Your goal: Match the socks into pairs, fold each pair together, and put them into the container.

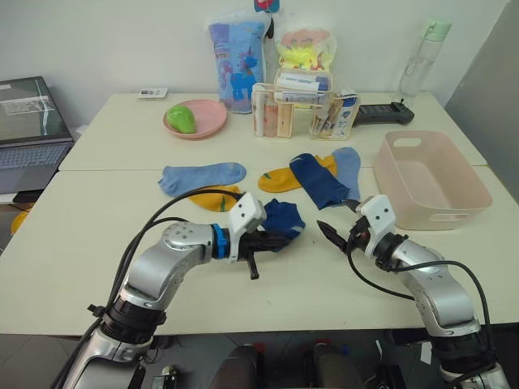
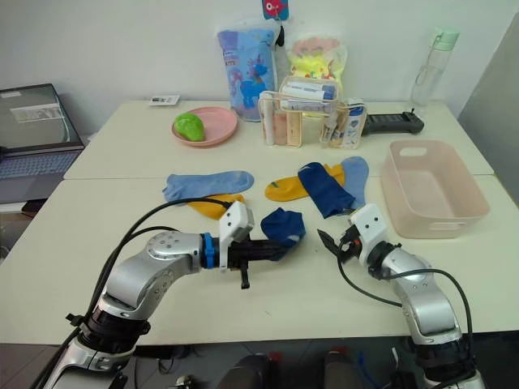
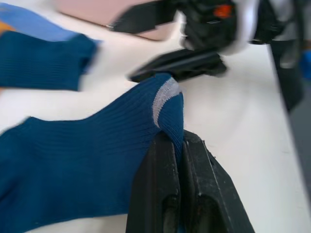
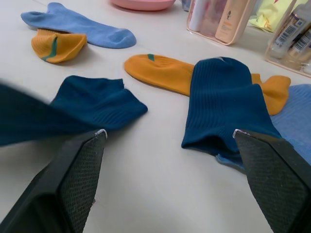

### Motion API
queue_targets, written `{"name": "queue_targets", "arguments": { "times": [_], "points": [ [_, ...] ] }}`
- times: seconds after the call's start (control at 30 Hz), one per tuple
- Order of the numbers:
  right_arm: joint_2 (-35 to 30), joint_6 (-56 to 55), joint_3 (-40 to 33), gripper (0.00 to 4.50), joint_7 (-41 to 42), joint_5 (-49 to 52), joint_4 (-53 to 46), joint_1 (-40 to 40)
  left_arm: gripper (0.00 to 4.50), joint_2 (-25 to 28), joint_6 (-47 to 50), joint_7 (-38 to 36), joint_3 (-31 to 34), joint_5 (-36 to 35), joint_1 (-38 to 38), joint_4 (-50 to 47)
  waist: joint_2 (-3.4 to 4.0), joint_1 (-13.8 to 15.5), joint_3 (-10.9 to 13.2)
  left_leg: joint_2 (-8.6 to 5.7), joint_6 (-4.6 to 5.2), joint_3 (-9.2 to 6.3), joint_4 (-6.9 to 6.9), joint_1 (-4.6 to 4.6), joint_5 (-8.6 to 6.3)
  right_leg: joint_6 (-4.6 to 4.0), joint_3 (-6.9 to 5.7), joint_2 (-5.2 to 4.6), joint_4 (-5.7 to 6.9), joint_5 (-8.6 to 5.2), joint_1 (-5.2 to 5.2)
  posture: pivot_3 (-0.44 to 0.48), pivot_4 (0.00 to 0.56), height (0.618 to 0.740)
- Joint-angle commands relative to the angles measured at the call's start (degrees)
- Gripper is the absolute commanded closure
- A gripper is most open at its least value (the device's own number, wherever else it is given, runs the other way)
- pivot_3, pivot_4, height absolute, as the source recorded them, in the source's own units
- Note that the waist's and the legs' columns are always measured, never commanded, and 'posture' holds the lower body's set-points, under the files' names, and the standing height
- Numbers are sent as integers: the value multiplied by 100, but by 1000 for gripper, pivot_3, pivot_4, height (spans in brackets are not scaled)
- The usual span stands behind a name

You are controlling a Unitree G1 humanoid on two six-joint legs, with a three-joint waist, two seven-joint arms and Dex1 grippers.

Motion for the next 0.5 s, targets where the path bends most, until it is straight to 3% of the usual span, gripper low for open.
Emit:
{"name": "queue_targets", "arguments": {
  "times": [0.03, 0.37, 0.43, 0.5],
  "points": [
    [-113, -144, -262, 0, 39, 67, -97, 31, 4246, -75, -161, -21, -137, 66, -111, -3, 0, -6, 0, 1, 0, 0, -1, 0, 0, 0, -1, 1, 0, 0, -1, 0, 150, 740],
    [-742, 408, -639, 0, 719, 689, -443, 416, 1264, 70, 422, -355, 505, -833, -618, 26, -1, -5, 1, 3, 0, 0, 1, -1, 0, 0, -2, 1, 1, 0, 1, 0, 150, 740],
    [-957, 576, -508, 0, 997, 813, -579, 447, 620, 20, -105, -81, 519, -350, -801, 685, 1, -4, 0, 3, 1, 1, 0, 0, 0, 0, -1, 1, 0, 0, 1, 0, 150, 740],
    [-1249, 782, -236, 0, 1458, 986, -800, 481, 32, -191, -1232, 697, 487, 570, -1156, 1936, 3, 8, -2, 1, 1, 1, 0, 2, 0, 0, -2, 0, -2, 0, 4, 0, 150, 740]
  ]
}}
